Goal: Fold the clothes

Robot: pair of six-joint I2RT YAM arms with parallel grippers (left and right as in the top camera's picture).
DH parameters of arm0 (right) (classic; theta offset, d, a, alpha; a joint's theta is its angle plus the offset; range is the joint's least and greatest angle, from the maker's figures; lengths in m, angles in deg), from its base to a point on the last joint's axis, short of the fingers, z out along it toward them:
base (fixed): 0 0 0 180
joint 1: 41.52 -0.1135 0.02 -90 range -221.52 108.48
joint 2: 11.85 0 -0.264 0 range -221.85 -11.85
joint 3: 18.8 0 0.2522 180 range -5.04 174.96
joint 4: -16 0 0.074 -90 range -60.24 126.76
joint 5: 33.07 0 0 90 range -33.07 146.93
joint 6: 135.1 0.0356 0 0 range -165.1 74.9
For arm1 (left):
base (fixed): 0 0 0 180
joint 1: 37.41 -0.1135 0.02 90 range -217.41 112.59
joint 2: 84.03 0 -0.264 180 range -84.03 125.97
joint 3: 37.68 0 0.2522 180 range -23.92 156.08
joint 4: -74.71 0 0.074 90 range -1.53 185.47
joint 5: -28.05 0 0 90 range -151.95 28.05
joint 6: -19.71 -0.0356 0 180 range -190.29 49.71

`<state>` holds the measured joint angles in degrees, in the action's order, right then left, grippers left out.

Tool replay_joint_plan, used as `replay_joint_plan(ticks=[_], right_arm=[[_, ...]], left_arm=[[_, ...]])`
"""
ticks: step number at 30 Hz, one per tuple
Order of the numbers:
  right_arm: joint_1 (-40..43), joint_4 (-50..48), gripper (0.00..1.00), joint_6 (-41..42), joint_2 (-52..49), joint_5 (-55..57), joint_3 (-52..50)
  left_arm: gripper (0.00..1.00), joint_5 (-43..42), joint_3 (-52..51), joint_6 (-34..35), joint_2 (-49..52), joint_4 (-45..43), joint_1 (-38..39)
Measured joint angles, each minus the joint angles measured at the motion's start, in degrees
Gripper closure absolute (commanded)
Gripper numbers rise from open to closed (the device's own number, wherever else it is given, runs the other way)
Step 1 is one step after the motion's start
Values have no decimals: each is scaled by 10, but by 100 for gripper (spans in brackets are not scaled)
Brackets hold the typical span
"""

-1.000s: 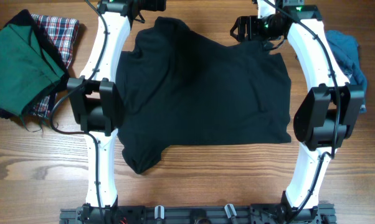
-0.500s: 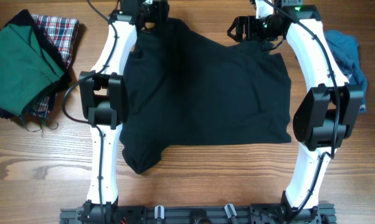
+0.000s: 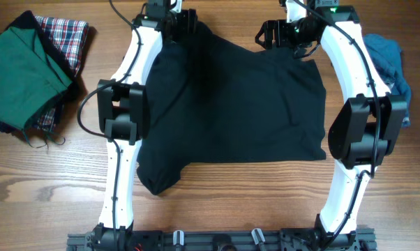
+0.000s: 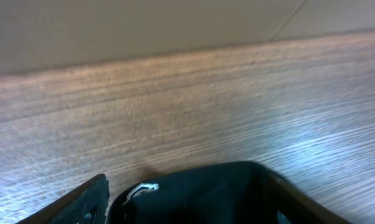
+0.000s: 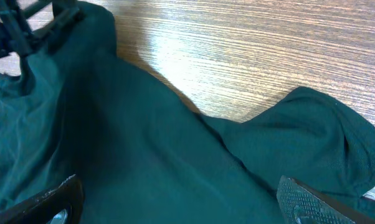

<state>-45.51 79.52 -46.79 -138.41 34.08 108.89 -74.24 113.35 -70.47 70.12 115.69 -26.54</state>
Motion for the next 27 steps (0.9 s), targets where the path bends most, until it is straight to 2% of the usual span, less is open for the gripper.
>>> replay_joint_plan(ticks=[4,5,6,9,12,14,18,20,27], right_arm=[[0,0,1,-2,0,2,0],[0,0,0,-2,0,2,0],[0,0,0,-2,0,2,0],[0,0,1,-2,0,2,0],[0,4,1,-2,0,4,0],[0,4,1,-2,0,4,0],[0,4,1,-2,0,4,0],[0,4,1,-2,0,4,0],[0,4,1,-2,0,7,0]], left_arm=[[23,7,0,0,12,0,0],[26,9,0,0,12,-1,0],[35,10,0,0,12,-3,0],[46,13,0,-5,12,-3,0],[61,16,0,-8,12,-3,1],[67,17,0,-9,12,-3,1],[89,18,0,-9,12,-3,3],[96,18,0,-9,12,-6,3],[96,65,0,-10,12,-43,3]])
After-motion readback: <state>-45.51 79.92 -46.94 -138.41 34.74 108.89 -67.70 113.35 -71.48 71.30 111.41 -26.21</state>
